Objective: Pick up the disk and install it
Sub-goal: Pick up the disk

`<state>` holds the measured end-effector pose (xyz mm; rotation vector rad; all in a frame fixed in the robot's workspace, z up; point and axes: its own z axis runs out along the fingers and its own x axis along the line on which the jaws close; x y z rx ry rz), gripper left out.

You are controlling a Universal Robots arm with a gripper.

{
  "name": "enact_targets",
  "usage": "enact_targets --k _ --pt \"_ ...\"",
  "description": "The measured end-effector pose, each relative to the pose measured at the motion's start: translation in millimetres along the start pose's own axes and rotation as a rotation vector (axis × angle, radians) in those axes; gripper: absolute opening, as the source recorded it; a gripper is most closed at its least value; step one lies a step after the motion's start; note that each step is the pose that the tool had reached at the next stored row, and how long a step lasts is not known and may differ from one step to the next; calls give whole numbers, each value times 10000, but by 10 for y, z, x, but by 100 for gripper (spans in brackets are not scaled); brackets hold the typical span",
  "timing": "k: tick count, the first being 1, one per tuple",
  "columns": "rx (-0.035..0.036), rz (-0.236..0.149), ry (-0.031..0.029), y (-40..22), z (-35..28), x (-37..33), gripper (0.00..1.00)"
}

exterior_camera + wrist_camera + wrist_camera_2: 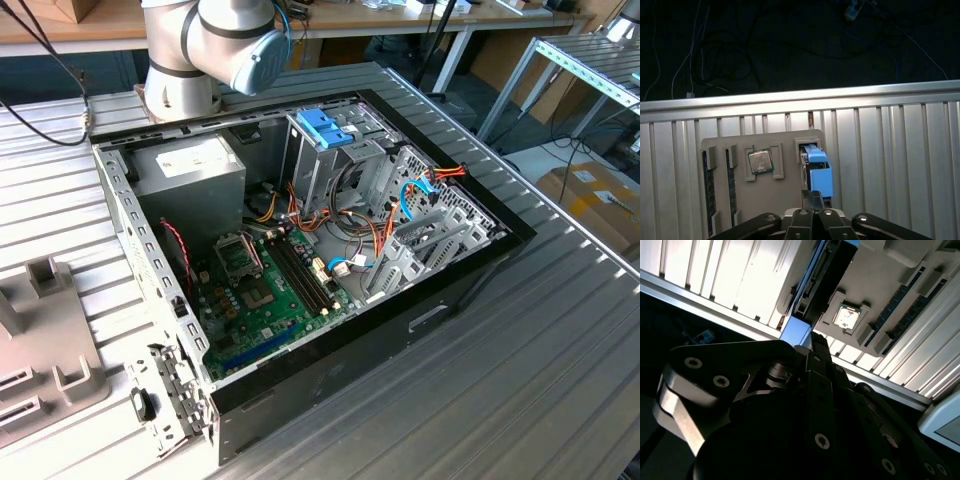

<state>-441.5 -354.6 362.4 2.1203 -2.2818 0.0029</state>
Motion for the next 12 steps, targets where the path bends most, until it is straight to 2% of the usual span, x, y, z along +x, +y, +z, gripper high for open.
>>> enact_targets --k 4,6,12 --pt "0 0 0 -62 -1 -5 11" --pt "1 0 -1 -116 -2 -9 11" --pt "0 0 0 -205 -4 -15 11"
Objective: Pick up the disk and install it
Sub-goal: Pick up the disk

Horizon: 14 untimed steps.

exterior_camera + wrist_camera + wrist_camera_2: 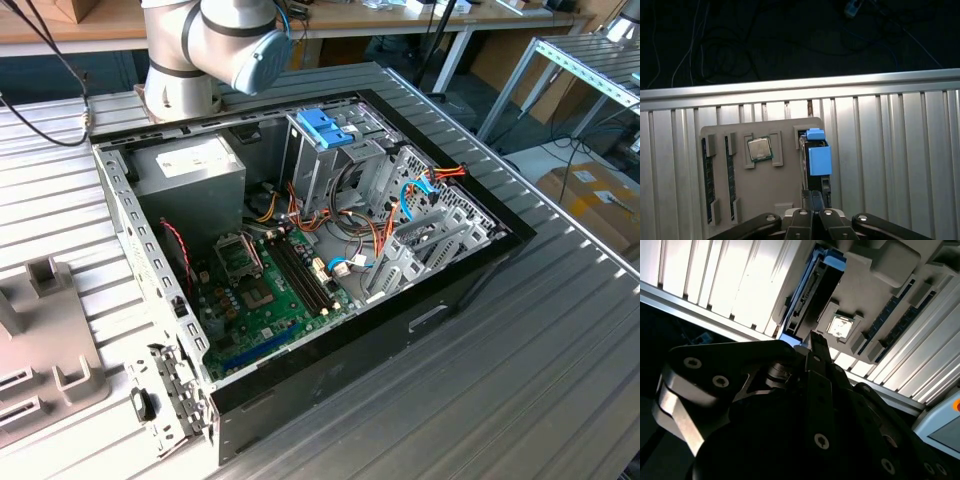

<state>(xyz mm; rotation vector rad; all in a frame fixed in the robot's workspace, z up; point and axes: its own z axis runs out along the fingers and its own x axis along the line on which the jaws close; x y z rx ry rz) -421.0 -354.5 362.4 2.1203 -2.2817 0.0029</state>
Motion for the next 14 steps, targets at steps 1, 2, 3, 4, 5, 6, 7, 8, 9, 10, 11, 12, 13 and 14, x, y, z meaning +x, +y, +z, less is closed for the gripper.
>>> enact_targets --k 1,2,3,4,5,6,7,8,9,10,11,12,13,14 --pt "0 2 0 -1 0 0 11" --pt "0 1 -1 -1 0 0 11" --pt "1 1 -1 -2 1 0 11" --pt "0 1 -1 -2 0 0 11" --pt "0 1 0 -2 0 0 11" --pt "0 1 -1 -2 0 0 11" --pt "0 1 0 -2 0 0 11" --pt "0 1 -1 -2 0 0 11" --pt "-1 1 0 -2 0 0 11" --pt "0 1 -1 -3 0 0 11" --pt "0 1 0 -6 0 -1 11" --pt "0 1 0 -10 0 -1 11" --pt "0 1 0 -10 0 -1 11" --pt "0 1 0 -10 0 -1 11"
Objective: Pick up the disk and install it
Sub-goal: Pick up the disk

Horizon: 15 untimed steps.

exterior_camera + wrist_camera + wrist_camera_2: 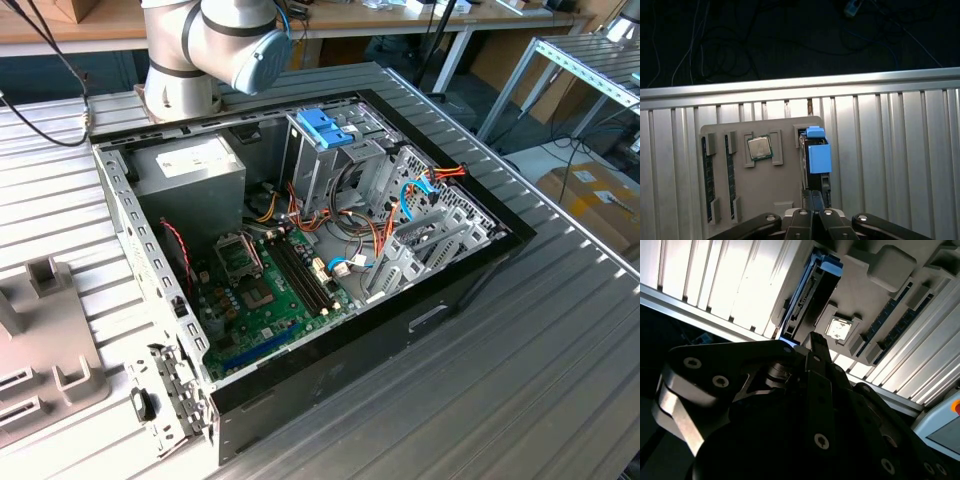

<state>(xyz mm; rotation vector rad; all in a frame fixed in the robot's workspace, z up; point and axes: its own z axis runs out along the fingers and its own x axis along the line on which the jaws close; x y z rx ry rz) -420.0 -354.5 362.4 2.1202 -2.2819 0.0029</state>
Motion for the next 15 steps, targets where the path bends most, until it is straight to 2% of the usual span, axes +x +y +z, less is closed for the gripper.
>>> enact_targets --k 7,13,15 --pt "-1 0 0 -1 0 0 11" --pt "15 -1 -3 -2 73 -1 11" --pt "29 -1 -28 -1 87 -2 11"
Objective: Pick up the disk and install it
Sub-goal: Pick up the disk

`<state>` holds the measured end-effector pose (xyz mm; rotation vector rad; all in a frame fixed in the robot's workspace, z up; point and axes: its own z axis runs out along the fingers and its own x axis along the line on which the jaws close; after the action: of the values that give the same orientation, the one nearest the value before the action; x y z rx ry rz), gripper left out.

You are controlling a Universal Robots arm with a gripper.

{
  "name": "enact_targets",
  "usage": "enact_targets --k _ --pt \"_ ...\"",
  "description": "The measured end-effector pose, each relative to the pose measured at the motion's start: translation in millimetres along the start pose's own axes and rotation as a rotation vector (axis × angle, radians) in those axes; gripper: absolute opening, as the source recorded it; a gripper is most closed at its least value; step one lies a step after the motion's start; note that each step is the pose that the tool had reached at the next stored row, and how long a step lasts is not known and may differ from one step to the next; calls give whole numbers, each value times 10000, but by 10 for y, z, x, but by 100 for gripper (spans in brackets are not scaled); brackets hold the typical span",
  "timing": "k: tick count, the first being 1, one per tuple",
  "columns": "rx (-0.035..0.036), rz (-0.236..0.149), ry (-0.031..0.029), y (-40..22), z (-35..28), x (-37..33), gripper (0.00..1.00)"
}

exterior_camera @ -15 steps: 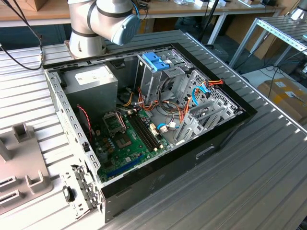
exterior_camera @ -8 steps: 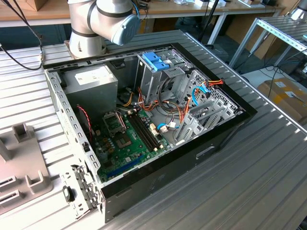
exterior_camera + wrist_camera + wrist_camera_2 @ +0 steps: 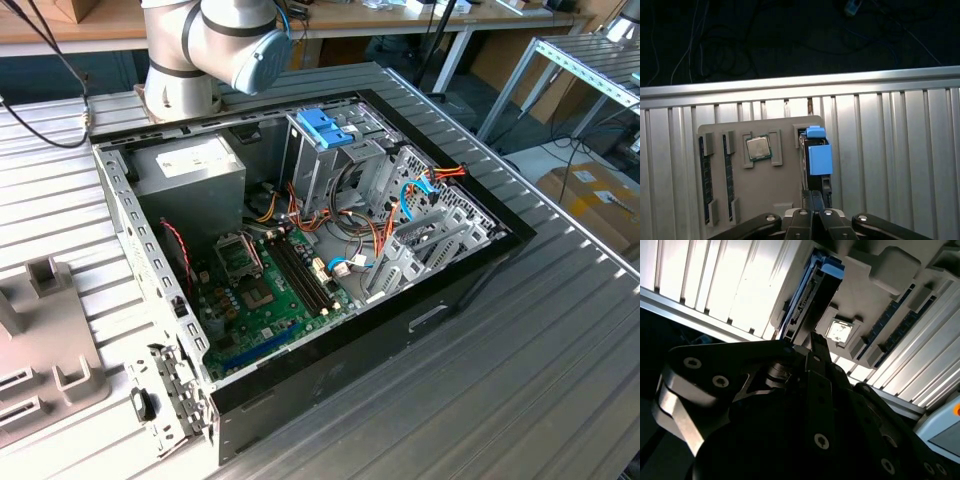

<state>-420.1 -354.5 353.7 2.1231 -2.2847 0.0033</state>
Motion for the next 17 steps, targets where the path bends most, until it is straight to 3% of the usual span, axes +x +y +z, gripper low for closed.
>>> enact_targets --k 4,7,17 --pt "77 -10 -54 8 26 0 11" --pt "118 -25 -59 16 40 1 11" --pt "118 -30 -58 18 41 1 11"
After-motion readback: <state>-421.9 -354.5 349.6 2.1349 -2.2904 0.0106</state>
